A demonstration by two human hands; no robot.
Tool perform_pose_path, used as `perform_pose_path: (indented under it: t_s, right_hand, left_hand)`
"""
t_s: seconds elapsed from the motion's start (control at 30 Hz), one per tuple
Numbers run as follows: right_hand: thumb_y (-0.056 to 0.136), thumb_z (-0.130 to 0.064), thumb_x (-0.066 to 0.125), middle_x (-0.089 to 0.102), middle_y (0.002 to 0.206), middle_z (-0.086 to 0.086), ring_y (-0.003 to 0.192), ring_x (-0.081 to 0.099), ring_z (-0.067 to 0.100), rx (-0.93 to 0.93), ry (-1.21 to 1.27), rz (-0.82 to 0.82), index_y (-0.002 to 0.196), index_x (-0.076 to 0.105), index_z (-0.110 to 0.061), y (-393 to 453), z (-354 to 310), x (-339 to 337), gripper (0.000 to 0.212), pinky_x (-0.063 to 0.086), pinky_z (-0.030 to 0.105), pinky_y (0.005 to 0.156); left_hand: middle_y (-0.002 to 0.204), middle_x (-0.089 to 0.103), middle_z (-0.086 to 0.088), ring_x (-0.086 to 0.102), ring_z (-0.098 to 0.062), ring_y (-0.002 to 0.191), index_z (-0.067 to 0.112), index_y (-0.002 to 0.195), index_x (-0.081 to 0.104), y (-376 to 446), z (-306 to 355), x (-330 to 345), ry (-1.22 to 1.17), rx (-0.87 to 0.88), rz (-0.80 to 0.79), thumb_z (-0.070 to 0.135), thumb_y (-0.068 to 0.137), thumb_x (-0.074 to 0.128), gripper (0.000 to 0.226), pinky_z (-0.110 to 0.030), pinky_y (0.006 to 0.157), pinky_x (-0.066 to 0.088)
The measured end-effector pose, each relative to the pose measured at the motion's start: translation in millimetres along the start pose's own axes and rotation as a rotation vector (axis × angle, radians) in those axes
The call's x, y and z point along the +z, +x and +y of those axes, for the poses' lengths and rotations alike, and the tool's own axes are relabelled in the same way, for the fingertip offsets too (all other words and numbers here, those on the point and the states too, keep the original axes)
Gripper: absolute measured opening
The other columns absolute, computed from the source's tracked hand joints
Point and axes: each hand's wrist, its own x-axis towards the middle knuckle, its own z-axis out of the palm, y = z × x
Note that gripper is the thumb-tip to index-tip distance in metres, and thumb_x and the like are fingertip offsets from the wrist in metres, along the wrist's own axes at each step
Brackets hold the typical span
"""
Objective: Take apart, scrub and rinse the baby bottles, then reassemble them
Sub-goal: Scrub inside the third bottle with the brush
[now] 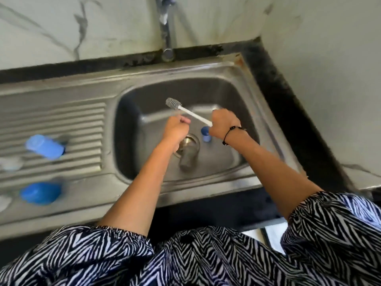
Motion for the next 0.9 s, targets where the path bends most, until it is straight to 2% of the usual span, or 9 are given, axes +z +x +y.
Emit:
perform_pose_path:
  t_s: [0.1,0.17,0.23,0.33,0.53,0.63,0.73,0.8,0.9]
  right_hand:
    - [0.084,-0.018,0.061,0.062,0.117,0.018,0.108,0.059,0.035,-0.052,-0.044,-0.039,0.114,0.060,-0.001,8.1,-19.3,21.2,0.034,0.049,0.036,0.083]
    - [0.085,-0.018,0.060,0.062,0.118,0.017,0.108,0.059,0.034,-0.059,-0.058,-0.074,0.115,0.058,-0.004,13.0,-24.7,31.2,0.033,0.049,0.035,0.084]
    - [0.087,-0.018,0.059,0.060,0.119,0.016,0.108,0.059,0.034,-0.056,-0.059,-0.110,0.117,0.055,-0.005,18.9,-25.7,39.0,0.033,0.048,0.035,0.082]
    - [0.088,-0.016,0.056,0.060,0.117,0.017,0.105,0.059,0.035,-0.043,-0.046,-0.161,0.116,0.052,-0.005,24.5,-22.1,47.8,0.031,0.045,0.034,0.075]
    - [0.086,-0.010,0.054,0.057,0.111,0.016,0.098,0.058,0.036,-0.010,0.028,-0.213,0.114,0.049,-0.006,32.8,-10.4,55.1,0.029,0.041,0.034,0.069]
    - [0.088,-0.013,0.051,0.058,0.106,0.015,0.091,0.058,0.035,-0.045,0.042,-0.217,0.113,0.045,-0.007,37.9,-9.8,56.1,0.027,0.039,0.034,0.066]
    - [0.091,-0.027,0.048,0.061,0.100,0.012,0.079,0.051,0.030,-0.077,0.057,-0.177,0.107,0.048,-0.014,43.4,-12.2,53.9,0.021,0.037,0.032,0.065]
    - [0.092,-0.032,0.043,0.062,0.101,0.011,0.083,0.053,0.030,-0.097,0.061,-0.157,0.105,0.054,-0.019,45.7,-14.5,48.8,0.021,0.035,0.030,0.066]
    - [0.095,-0.033,0.039,0.062,0.099,0.010,0.088,0.056,0.032,-0.135,0.064,-0.091,0.101,0.058,-0.021,45.8,-18.2,38.8,0.024,0.034,0.030,0.065]
  left_hand:
    - [0.066,0.050,-0.005,0.047,-0.019,0.066,0.014,0.067,0.053,4.2,-25.7,-3.7,0.018,-0.081,-0.002,-0.009,0.084,0.045,0.029,-0.027,0.060,0.036]
    - [0.081,0.056,-0.014,0.055,-0.024,0.081,0.004,0.090,0.062,8.8,-36.0,1.0,0.074,-0.131,-0.050,-0.004,0.086,0.049,0.016,-0.033,0.068,0.040]
    - [0.099,0.063,-0.014,0.061,-0.028,0.095,0.003,0.108,0.062,14.1,-47.8,8.0,0.174,-0.180,-0.118,0.009,0.076,0.059,0.033,-0.033,0.079,0.048]
    - [0.114,0.066,-0.008,0.061,-0.029,0.107,0.018,0.108,0.063,21.3,-64.5,24.4,0.295,-0.217,-0.154,0.026,0.064,0.056,0.045,-0.041,0.093,0.051]
    - [0.144,0.034,-0.013,0.033,-0.036,0.132,0.013,0.143,0.031,15.4,-64.9,43.7,0.789,-0.231,-0.246,0.027,0.088,0.056,0.062,-0.040,0.106,0.033]
    - [0.144,0.035,-0.015,0.032,-0.037,0.133,0.011,0.144,0.029,19.6,-76.9,44.3,0.768,-0.285,-0.224,0.024,0.089,0.054,0.062,-0.041,0.106,0.033]
    - [0.138,0.045,-0.015,0.039,-0.035,0.127,0.011,0.137,0.043,25.7,-78.5,35.4,0.676,-0.360,-0.185,0.040,0.083,0.053,0.061,-0.040,0.100,0.036]
    - [0.134,0.045,-0.012,0.041,-0.033,0.124,0.012,0.134,0.044,28.6,-75.6,23.3,0.477,-0.430,-0.052,0.051,0.078,0.060,0.070,-0.037,0.099,0.040]
    - [0.133,0.040,-0.012,0.045,-0.032,0.117,0.015,0.133,0.036,31.5,-71.7,2.1,0.013,-0.481,0.146,0.038,0.074,0.074,0.074,-0.039,0.090,0.048]
